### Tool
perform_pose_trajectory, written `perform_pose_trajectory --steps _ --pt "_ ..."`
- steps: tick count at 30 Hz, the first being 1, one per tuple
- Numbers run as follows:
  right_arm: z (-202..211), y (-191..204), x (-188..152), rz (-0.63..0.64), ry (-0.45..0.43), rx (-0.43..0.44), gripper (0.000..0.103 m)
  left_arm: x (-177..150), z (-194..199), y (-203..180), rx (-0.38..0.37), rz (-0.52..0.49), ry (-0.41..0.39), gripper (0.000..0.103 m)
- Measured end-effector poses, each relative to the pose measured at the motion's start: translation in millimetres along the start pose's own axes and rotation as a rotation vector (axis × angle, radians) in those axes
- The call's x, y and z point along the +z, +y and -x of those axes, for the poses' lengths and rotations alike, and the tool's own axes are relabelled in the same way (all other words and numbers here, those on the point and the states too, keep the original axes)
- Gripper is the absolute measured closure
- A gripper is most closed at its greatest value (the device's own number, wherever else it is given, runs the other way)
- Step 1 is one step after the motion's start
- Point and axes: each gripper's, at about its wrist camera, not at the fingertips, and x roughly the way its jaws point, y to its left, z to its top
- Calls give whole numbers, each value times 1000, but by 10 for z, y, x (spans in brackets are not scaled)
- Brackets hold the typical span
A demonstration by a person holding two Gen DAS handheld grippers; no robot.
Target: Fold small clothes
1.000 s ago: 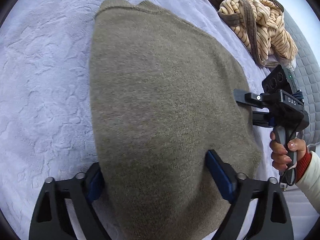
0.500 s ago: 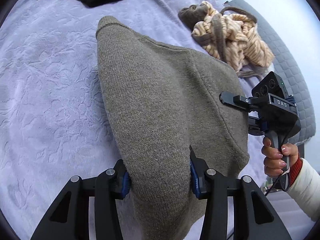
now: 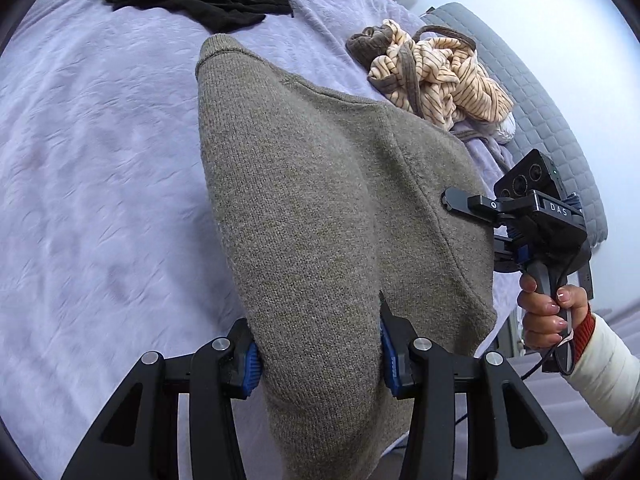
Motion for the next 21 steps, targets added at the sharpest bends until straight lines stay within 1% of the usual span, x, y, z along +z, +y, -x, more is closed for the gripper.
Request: perform_pose_trajectory --steps 3,5,7,9,11,13,14,15,16,17,18,19,20,21 --pt "-177 -6 -227 -5 23 7 72 -241 83 169 35 21 12 55" --pt "-342 -58 -319 -14 50 -6 72 -379 58 288 65 39 25 55" --pt "-551 -133 -373 -17 79 -40 72 -498 -35 420 110 58 36 55" --pt "-764 -270 -397 -21 110 -110 72 -591 -137 535 155 73 56 55" --pt "-895 -413 -408 -29 134 -179 72 -670 -230 610 189 79 75 55" --pt "-1029 -536 -401 -25 152 -297 69 -717 -260 644 212 87 72 53" --pt "-1062 -572 -400 -17 154 -349 63 -728 -245 645 216 91 67 50" --pt "-1059 -582 -403 -15 147 -383 55 -732 -231 640 228 93 66 47" --pt "-1033 -571 -410 -12 136 -413 51 -736 -209 628 249 88 65 44" --pt "-993 -544 -421 -1 123 -453 48 -757 -174 634 266 80 65 44" --pt "-936 -506 -440 20 114 -492 47 -766 -153 642 272 76 69 43" --pt "-886 -467 -462 37 112 -517 47 -766 -128 640 281 77 72 37" --pt "-815 -423 -495 55 108 -548 47 -764 -91 635 307 77 66 25" --pt "-757 -363 -521 68 103 -574 47 -753 -49 620 339 72 52 21"
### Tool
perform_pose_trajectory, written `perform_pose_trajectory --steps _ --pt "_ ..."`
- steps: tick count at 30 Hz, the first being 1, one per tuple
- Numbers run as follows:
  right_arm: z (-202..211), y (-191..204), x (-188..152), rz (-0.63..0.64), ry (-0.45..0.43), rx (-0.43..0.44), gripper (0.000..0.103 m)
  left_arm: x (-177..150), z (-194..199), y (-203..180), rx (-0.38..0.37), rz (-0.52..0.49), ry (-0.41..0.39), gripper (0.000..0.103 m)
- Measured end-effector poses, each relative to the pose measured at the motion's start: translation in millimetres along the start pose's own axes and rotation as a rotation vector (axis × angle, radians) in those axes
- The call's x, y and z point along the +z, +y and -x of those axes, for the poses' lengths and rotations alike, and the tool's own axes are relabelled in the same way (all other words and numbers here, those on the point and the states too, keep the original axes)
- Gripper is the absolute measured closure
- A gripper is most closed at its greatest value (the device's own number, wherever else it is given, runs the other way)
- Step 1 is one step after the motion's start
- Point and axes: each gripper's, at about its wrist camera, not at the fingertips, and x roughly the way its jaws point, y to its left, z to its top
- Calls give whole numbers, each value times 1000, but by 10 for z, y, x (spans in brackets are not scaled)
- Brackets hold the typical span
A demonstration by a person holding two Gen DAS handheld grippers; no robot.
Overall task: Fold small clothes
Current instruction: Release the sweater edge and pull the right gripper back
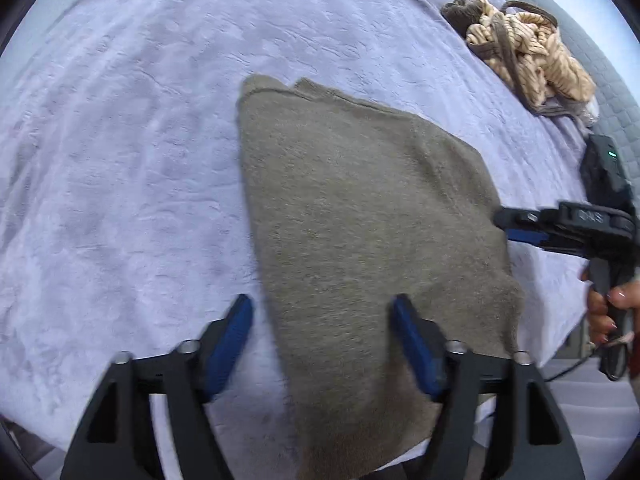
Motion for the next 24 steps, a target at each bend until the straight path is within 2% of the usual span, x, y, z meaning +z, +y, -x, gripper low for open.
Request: perform_pose_trajectory --steps 1,4,5,6,7,9,12,14,18,19,22,24 --pt "61 -6 -43 11 -6 -25 47 -10 60 4 25 -6 -23 21" --pt "285 1 -187 32 -35 -59 48 -10 137 10 39 3 -39 21" --pt "350 17 -254 34 -47 -46 56 -15 157 3 50 1 -43 21" --pt "394 23 -313 38 -57 -28 70 -14 174 -9 62 -6 -45 18" --pt "452 38 -384 45 -64 -9 74 -20 198 -37 79 -15 -47 2" --pt "503 167 -504 77 -81 9 81 -4 240 -100 90 -22 -61 0" --pt "479 432 -687 149 -83 4 81 -4 226 -145 59 -14 -43 0" --pt "374 565 -772 193 -67 -31 81 -24 187 -178 73 -10 -24 0" --pt "42 564 -904 260 -47 -247 80 -117 200 -194 120 -14 -19 0" --pt "-39 485 -921 247 -24 -274 79 -137 213 -193 125 -11 -23 0" --pt "-51 295 -938 141 -27 -213 77 -201 235 -190 130 -3 -23 0" --pt "-39 319 -951 156 -36 -227 76 -241 237 -206 132 -4 -13 0"
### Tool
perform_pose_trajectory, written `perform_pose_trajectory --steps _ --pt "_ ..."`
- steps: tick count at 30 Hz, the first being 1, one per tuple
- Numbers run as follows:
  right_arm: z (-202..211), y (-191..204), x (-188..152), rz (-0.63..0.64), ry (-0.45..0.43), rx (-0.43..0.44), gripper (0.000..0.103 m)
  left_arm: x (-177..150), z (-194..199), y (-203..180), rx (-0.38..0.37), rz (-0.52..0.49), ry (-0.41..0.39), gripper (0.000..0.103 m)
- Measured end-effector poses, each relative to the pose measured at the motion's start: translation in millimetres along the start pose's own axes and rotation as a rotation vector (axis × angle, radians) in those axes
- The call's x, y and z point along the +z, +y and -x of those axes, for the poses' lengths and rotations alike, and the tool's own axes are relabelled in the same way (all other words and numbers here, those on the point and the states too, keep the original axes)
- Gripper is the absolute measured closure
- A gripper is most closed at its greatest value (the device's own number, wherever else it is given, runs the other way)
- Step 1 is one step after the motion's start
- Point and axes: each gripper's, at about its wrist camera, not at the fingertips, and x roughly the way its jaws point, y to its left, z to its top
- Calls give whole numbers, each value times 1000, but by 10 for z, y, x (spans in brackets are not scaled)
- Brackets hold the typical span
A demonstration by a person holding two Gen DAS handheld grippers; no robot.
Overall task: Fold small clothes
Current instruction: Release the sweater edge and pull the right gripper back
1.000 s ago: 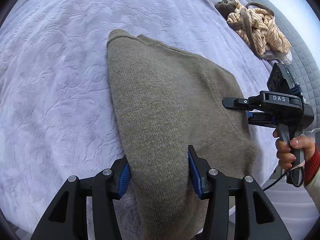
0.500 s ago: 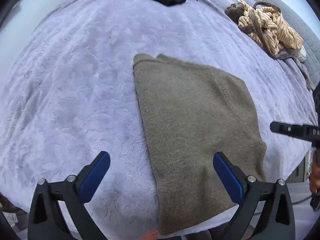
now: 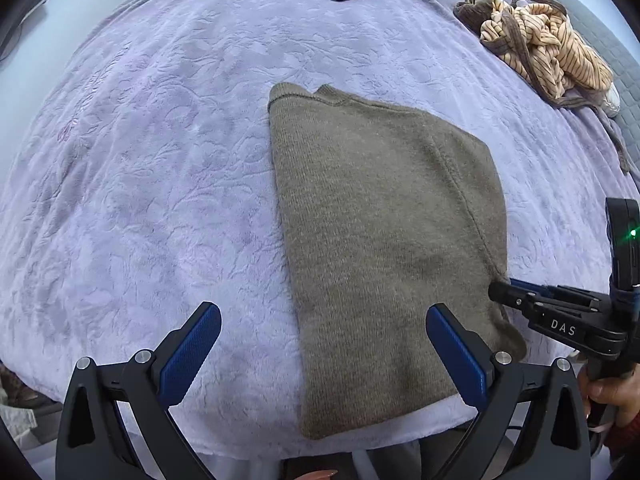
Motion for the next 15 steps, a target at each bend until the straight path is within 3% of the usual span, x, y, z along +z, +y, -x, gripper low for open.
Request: perform_pose_trajectory --steps 5,15 --pt "58 84 -14 48 -9 -54 76 -60 74 -87 11 -19 -2 0" --pt "285 48 -162 -2 -7 -71 73 -49 120 -233 83 -56 16 0"
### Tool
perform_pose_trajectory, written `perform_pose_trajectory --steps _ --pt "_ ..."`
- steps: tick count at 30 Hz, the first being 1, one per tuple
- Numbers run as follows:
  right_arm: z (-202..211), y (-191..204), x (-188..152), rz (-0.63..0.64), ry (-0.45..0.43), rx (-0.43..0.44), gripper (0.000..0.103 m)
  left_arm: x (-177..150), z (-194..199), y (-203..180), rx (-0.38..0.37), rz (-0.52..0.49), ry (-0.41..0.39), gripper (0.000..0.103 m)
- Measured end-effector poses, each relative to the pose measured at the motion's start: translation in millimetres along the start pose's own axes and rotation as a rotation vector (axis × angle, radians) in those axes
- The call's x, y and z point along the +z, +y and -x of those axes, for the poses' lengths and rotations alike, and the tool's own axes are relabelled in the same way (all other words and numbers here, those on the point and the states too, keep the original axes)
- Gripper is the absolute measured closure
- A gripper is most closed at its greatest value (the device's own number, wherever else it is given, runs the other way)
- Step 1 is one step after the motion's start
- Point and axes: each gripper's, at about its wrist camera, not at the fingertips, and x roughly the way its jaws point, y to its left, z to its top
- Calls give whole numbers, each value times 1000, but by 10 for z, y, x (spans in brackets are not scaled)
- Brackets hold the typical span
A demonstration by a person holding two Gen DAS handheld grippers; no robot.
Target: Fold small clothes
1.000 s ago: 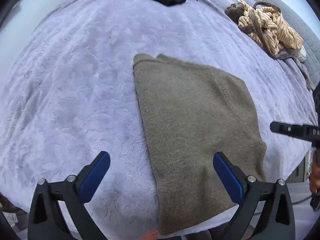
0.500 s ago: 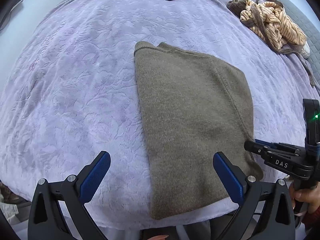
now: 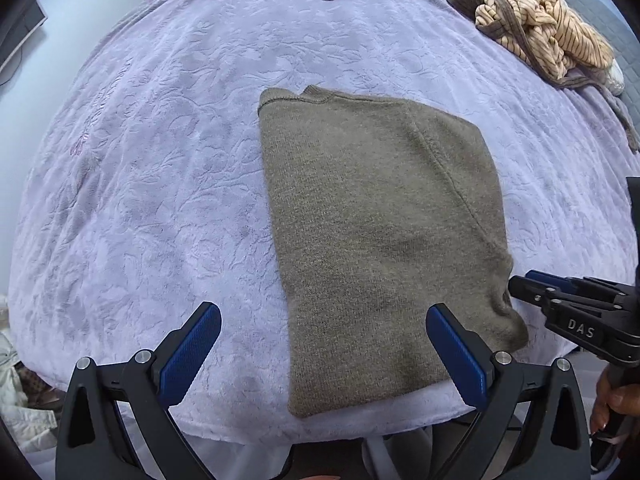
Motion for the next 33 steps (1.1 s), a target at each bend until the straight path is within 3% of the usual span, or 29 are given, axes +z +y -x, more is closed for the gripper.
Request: perform_pose_trajectory --steps 5,9,16,26,30,33 --pt "149 -126 -94 -77 9 -7 72 42 40 -37 21 -26 3 0" --pt "299 -171 -141 -117 0 -15 59 84 125 -52 6 -32 -2 0" --pt "527 -13 -61 -85 -34 -31 53 152 301 -36 13 -26 -25 0" --pt "811 331 173 -15 -103 -58 22 236 425 9 17 5 -49 0" --pt "943 415 219 3 -159 -93 17 280 461 29 19 13 -49 0" --pt "971 444 255 3 -153 -128 17 295 464 21 30 8 -35 0"
